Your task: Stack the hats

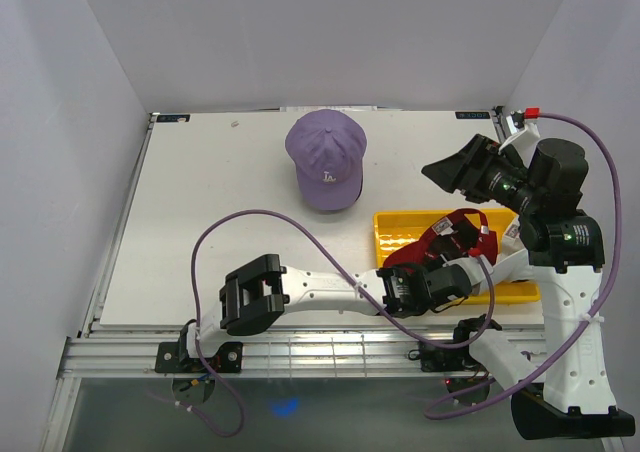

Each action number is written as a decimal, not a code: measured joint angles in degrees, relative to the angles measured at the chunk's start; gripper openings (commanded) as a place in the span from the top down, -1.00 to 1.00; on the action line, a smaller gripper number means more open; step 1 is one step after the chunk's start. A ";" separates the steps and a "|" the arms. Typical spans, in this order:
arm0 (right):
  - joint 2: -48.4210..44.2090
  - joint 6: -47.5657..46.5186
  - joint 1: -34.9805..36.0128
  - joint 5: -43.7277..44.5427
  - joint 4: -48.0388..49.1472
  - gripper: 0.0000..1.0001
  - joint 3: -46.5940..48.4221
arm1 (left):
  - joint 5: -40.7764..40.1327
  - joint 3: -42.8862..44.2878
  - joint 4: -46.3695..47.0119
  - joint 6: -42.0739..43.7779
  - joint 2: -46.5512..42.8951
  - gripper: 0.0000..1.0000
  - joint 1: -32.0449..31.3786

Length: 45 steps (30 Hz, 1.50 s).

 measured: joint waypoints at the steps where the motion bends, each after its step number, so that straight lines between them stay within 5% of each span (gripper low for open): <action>1: 0.00 0.00 0.00 0.00 0.00 -0.51 -0.02 | -0.24 0.17 0.02 0.04 0.00 0.11 0.00; 16: 0.02 0.00 0.00 0.00 0.00 -0.51 -0.02 | -0.52 1.07 -2.62 1.64 2.80 0.04 0.00; 19: 0.02 0.00 0.00 0.00 0.00 -0.51 -0.02 | -0.59 1.07 -3.26 1.70 3.48 0.13 0.00; 30: 0.02 0.00 0.00 0.00 0.00 -0.51 -0.02 | -1.70 2.36 -4.17 2.32 3.54 1.00 0.26; 45: 0.52 0.00 0.00 -0.22 -0.07 -0.51 0.90 | 8.35 -1.05 -2.43 -5.75 -2.60 1.00 6.32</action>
